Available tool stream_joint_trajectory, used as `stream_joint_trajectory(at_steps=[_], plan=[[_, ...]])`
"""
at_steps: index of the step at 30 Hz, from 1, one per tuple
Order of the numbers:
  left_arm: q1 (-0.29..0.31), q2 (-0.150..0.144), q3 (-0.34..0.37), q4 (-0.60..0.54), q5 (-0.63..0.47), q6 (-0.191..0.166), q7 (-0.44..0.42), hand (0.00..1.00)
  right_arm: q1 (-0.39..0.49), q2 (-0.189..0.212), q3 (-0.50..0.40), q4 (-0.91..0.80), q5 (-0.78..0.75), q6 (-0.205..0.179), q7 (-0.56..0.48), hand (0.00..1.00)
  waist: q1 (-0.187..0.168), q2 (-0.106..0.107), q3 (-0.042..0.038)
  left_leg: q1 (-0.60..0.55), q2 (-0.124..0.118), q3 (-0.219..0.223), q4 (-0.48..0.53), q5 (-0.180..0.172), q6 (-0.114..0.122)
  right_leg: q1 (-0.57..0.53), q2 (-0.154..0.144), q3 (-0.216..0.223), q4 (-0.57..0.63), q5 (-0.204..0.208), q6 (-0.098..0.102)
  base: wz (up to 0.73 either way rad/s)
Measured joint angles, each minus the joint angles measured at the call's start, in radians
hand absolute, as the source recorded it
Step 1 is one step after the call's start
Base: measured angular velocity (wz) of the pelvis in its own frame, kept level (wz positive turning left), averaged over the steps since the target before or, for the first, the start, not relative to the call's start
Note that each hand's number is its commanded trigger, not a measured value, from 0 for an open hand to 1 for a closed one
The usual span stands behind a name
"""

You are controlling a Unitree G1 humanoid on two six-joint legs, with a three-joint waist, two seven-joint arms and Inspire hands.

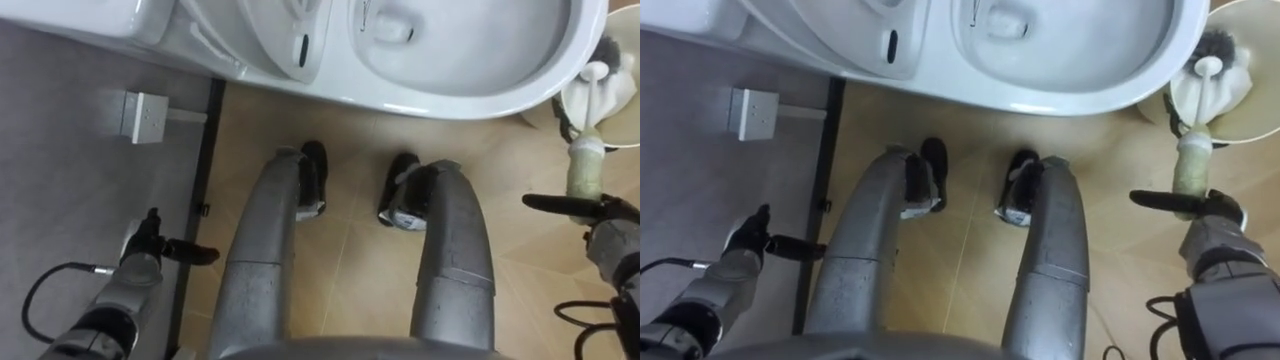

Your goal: Brush toilet

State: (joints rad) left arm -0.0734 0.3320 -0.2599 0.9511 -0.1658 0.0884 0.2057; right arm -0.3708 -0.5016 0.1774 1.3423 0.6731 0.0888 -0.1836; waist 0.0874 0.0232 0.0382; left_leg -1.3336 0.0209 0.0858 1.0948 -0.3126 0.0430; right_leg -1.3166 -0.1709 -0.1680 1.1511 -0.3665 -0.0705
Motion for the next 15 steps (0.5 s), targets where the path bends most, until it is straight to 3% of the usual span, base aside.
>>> stream_joint_trajectory(at_steps=[6, 15], plan=[[0.024, 0.039, -0.001, -0.047, 0.001, -0.002, -0.002, 0.00, -0.004, -0.020, 0.038, 0.000, -0.004, 0.000, 0.022, 0.00, -0.001, -0.006, -0.0009, 0.002, 0.003, 0.001, 0.004, -0.005, 0.000, 0.001, 0.004, 0.002, 0.000, 0.002, -0.006, 0.00], [0.076, 0.047, 0.000, -0.050, 0.003, 0.000, -0.044, 0.00, -0.003, -0.054, 0.042, 0.000, -0.008, 0.002, 0.063, 0.00, 0.002, -0.009, -0.0018, 0.013, 0.002, 0.001, 0.015, -0.014, 0.009, 0.019, 0.003, 0.004, 0.001, 0.003, 0.003, 0.00]])
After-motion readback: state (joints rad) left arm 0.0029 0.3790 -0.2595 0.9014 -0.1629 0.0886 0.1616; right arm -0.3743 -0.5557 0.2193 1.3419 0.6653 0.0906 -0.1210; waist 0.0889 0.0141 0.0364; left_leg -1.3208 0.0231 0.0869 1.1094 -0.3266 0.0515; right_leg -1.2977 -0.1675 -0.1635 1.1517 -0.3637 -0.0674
